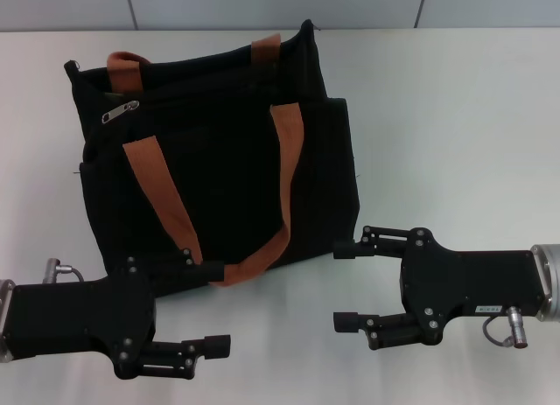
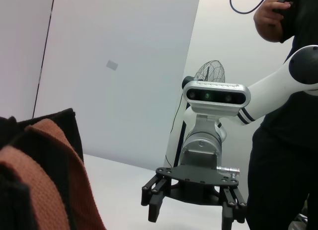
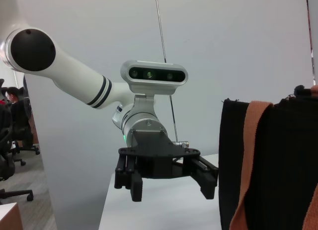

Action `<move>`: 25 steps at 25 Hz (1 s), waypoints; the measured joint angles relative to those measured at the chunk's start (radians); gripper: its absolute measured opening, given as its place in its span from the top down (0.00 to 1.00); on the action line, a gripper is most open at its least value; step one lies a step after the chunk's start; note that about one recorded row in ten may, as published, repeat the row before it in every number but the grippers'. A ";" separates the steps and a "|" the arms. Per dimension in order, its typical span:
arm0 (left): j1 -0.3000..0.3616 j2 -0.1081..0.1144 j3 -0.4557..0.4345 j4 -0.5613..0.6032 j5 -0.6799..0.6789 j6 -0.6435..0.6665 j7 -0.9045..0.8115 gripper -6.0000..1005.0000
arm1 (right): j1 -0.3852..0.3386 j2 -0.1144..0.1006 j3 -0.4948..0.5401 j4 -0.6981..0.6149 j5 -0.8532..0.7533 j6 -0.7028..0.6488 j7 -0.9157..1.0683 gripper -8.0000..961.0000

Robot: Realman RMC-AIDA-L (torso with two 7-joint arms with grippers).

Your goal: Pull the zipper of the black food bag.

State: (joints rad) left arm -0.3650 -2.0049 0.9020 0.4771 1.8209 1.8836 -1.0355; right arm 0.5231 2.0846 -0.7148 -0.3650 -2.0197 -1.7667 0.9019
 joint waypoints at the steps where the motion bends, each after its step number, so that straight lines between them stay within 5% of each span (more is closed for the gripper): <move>1: 0.000 0.000 0.000 0.000 0.000 0.000 0.000 0.17 | 0.000 0.000 0.000 0.000 0.000 0.000 0.000 0.15; 25: -0.011 -0.007 -0.013 0.000 0.018 0.020 0.010 0.17 | -0.005 0.000 0.004 0.000 -0.001 -0.003 0.000 0.15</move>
State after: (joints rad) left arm -0.3756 -2.0123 0.8888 0.4771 1.8393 1.9032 -1.0259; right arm 0.5183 2.0846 -0.7104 -0.3650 -2.0203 -1.7701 0.9019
